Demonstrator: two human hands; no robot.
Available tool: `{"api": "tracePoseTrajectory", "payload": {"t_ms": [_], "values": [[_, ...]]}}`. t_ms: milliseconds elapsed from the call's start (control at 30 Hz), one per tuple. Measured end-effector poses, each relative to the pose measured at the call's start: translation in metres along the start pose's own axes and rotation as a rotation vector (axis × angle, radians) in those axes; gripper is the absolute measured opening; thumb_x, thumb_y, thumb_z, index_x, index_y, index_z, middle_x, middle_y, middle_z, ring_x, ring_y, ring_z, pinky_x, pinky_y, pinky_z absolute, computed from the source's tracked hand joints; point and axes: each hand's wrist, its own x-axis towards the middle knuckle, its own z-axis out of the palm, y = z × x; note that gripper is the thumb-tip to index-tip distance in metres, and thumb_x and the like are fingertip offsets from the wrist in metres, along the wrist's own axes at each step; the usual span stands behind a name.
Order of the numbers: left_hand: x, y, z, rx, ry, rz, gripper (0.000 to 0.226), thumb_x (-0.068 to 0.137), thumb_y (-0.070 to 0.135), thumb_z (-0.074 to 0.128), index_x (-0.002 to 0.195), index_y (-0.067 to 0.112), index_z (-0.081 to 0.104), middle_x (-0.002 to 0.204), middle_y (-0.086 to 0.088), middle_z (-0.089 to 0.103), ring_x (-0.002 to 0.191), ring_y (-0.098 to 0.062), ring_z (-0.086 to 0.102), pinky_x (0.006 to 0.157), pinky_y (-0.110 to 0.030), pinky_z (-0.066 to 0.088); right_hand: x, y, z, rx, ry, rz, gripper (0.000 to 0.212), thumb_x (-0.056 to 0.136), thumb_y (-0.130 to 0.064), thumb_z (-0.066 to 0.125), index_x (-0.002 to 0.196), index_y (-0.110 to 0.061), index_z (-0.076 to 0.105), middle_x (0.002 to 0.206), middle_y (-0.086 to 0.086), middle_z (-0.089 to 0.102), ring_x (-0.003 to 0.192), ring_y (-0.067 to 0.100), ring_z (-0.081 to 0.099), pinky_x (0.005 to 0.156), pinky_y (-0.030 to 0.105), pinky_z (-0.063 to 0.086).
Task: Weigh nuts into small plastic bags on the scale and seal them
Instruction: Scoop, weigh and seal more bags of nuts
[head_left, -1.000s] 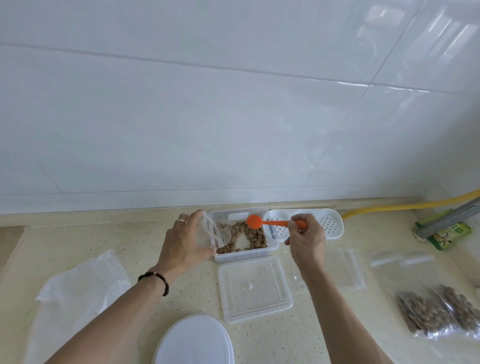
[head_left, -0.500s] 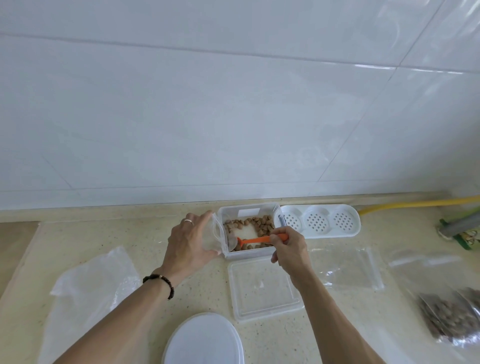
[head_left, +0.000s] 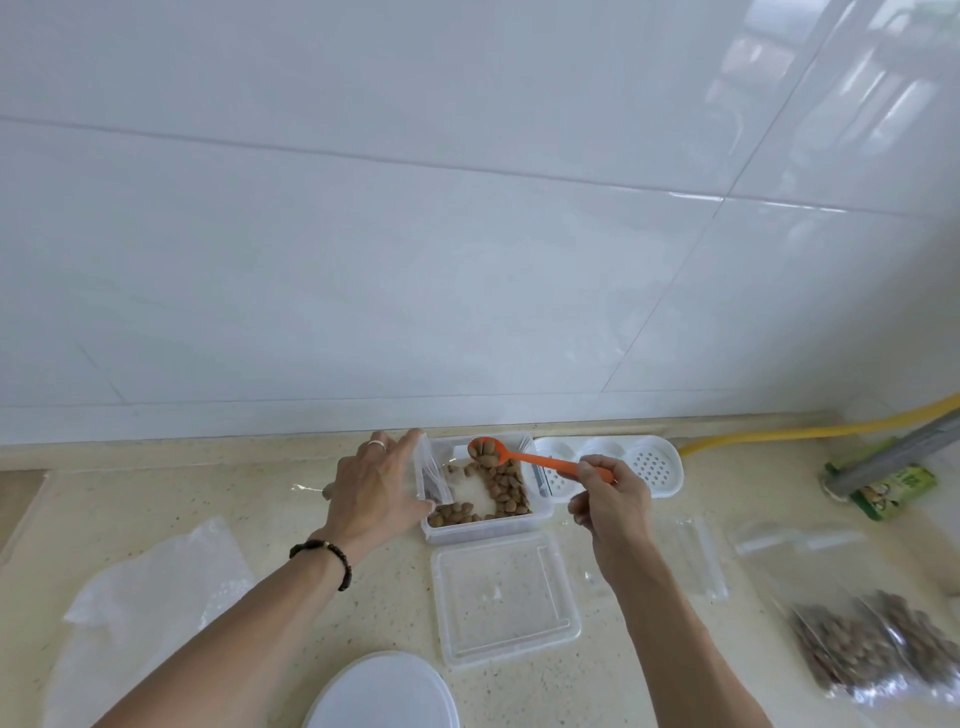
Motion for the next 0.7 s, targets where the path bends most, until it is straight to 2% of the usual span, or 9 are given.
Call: {"api": "tracePoseTrajectory", "payload": {"t_ms": [100, 200, 300, 367, 467, 567, 633, 700], "values": [[0.005, 0.011, 0.001, -0.049, -0.018, -0.019, 0.081, 0.067, 0.051, 0.073, 0.136, 0.032, 0.036, 0.112, -0.001, 0.048, 0.109, -0.021, 0.052, 0.082, -0.035, 0.044, -0.012, -0.019, 0.006, -0.123, -0.057, -0.149, 0.008, 0.095, -0.006, 0.056, 0.092, -0.011, 0.061, 0.081, 0.018, 0.068, 0.043, 0.014, 0.054, 0.045, 0.026, 0.041], [0.007, 0.019, 0.003, -0.183, -0.039, -0.03, 0.089, 0.067, 0.048, 0.076, 0.143, 0.03, 0.033, 0.12, -0.004, 0.047, 0.113, -0.021, 0.051, 0.086, -0.034, 0.045, -0.028, -0.032, 0.017, -0.315, -0.15, -0.392, 0.014, 0.093, -0.003, 0.057, 0.086, -0.015, 0.062, 0.065, 0.006, 0.061, 0.043, 0.016, 0.054, 0.045, 0.025, 0.043], [0.005, 0.021, 0.004, -0.313, -0.018, -0.048, 0.092, 0.067, 0.042, 0.079, 0.145, 0.029, 0.032, 0.115, -0.002, 0.045, 0.108, -0.019, 0.052, 0.088, -0.036, 0.048, -0.037, -0.038, 0.021, -0.402, -0.196, -0.562, 0.026, 0.092, -0.004, 0.057, 0.081, -0.028, 0.059, 0.064, 0.005, 0.061, 0.052, 0.034, 0.054, 0.049, 0.039, 0.045], [0.004, 0.021, 0.005, -0.331, -0.024, -0.059, 0.095, 0.067, 0.043, 0.08, 0.146, 0.029, 0.03, 0.117, -0.001, 0.044, 0.108, -0.018, 0.051, 0.089, -0.035, 0.048, -0.038, -0.042, 0.021, -0.434, -0.209, -0.597, 0.028, 0.093, -0.005, 0.056, 0.081, -0.03, 0.057, 0.068, 0.01, 0.062, 0.057, 0.037, 0.053, 0.052, 0.043, 0.045], [0.004, 0.019, 0.008, -0.327, -0.027, -0.074, 0.099, 0.066, 0.047, 0.08, 0.147, 0.029, 0.026, 0.127, -0.002, 0.043, 0.115, -0.017, 0.049, 0.091, -0.035, 0.048, -0.038, -0.049, 0.02, -0.453, -0.209, -0.623, 0.025, 0.094, -0.005, 0.057, 0.081, -0.028, 0.058, 0.07, 0.009, 0.063, 0.055, 0.034, 0.056, 0.051, 0.04, 0.045], [0.004, 0.015, 0.008, -0.274, -0.027, -0.085, 0.101, 0.065, 0.05, 0.08, 0.147, 0.029, 0.026, 0.128, -0.003, 0.044, 0.116, -0.018, 0.05, 0.092, -0.037, 0.047, -0.028, -0.045, 0.015, -0.366, -0.063, -0.595, 0.025, 0.094, -0.007, 0.059, 0.082, -0.028, 0.059, 0.068, 0.005, 0.064, 0.049, 0.026, 0.058, 0.046, 0.032, 0.047], [0.002, 0.009, 0.007, -0.23, -0.04, -0.082, 0.101, 0.064, 0.051, 0.08, 0.147, 0.03, 0.027, 0.126, -0.003, 0.046, 0.114, -0.019, 0.051, 0.092, -0.036, 0.047, -0.014, -0.033, 0.009, -0.405, 0.043, -0.579, 0.023, 0.095, -0.009, 0.059, 0.082, -0.028, 0.058, 0.067, -0.001, 0.064, 0.052, 0.027, 0.06, 0.05, 0.038, 0.05], [-0.001, 0.003, 0.007, -0.219, -0.066, -0.07, 0.101, 0.064, 0.049, 0.081, 0.147, 0.03, 0.026, 0.128, -0.003, 0.045, 0.116, -0.02, 0.05, 0.093, -0.036, 0.046, -0.002, -0.016, 0.006, -0.559, 0.054, -0.575, 0.016, 0.095, -0.01, 0.056, 0.085, -0.022, 0.059, 0.07, -0.004, 0.064, 0.054, 0.024, 0.058, 0.054, 0.041, 0.049]]}}
